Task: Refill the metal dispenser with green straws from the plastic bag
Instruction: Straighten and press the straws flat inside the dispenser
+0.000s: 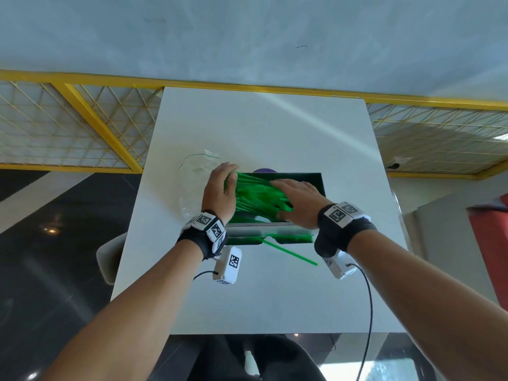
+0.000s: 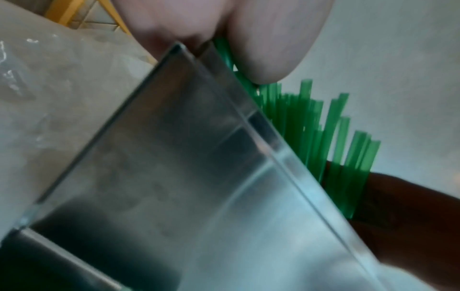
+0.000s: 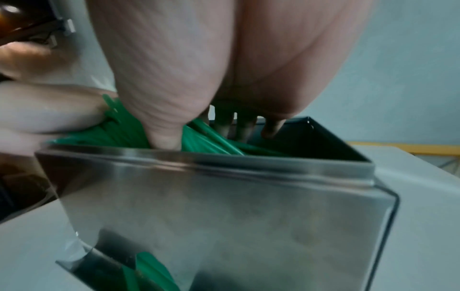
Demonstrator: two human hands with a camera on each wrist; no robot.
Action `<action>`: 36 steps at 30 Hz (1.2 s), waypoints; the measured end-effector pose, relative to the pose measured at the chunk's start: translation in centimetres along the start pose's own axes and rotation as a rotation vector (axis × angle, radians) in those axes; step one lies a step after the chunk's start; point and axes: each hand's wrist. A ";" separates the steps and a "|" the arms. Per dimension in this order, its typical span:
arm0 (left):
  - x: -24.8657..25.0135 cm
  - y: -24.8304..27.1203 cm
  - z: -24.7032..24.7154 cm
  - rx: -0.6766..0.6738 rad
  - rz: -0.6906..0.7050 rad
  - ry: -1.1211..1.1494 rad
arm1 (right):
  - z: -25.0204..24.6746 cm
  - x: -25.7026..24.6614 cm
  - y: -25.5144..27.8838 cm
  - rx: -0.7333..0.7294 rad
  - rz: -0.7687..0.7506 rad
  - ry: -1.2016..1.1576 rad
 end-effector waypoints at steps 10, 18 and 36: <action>1.6 0.3 -0.5 -0.057 -0.146 0.074 | 0.1 -4.0 -1.7 -0.030 -0.079 0.111; 0.1 0.5 -0.4 -0.100 -0.045 -0.058 | -1.3 -3.2 -2.3 -0.009 -0.125 0.050; 0.0 0.5 -0.1 -0.130 -0.081 -0.022 | -0.2 0.8 -3.1 -0.158 0.020 0.091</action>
Point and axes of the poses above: each hand's wrist, its own y-axis away from the middle knuckle, its own z-axis out of the palm, x = y × z, and after that the axes turned 5 degrees about z, right-handed
